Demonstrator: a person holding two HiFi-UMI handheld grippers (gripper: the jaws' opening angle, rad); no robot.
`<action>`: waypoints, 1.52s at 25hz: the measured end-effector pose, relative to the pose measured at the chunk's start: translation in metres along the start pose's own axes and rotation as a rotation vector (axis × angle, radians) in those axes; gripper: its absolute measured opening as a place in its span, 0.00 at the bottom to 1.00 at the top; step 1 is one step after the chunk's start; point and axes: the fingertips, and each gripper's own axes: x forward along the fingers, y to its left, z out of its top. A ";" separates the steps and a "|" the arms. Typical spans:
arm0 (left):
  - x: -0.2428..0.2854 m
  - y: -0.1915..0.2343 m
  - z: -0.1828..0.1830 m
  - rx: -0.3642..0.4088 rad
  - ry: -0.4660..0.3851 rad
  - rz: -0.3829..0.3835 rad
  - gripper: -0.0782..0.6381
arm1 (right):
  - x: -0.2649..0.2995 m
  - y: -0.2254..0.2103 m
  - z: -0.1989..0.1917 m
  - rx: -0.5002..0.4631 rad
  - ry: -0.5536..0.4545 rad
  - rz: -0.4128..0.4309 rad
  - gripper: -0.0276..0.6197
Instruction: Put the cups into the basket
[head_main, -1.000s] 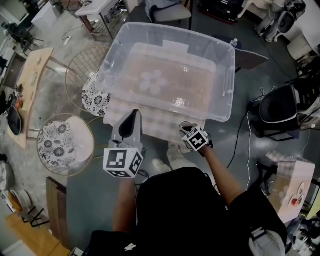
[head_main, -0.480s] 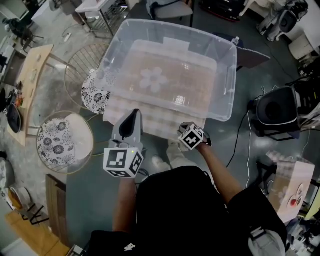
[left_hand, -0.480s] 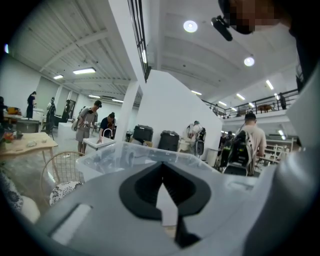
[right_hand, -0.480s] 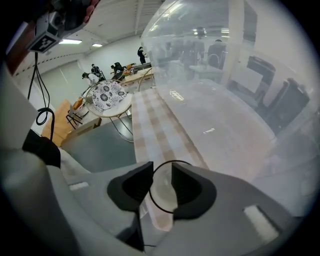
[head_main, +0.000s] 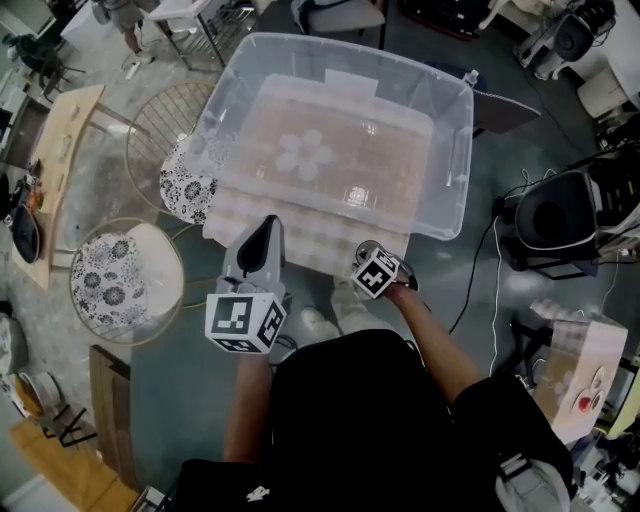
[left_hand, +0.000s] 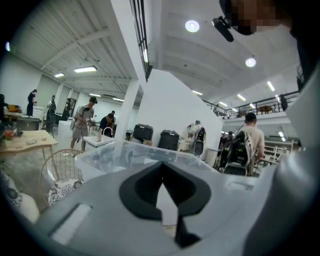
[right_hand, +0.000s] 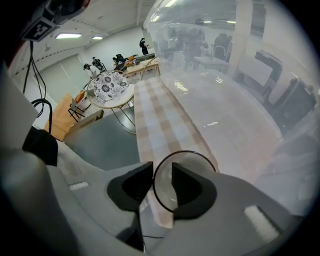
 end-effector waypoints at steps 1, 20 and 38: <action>0.000 -0.001 -0.001 0.000 0.002 -0.001 0.12 | 0.003 0.000 0.001 0.000 0.010 -0.004 0.23; 0.000 0.011 -0.004 -0.014 0.008 0.032 0.12 | 0.028 -0.006 -0.003 -0.004 0.168 -0.032 0.21; 0.008 0.002 0.002 -0.021 -0.011 0.006 0.12 | -0.004 -0.008 -0.002 0.032 0.052 -0.033 0.10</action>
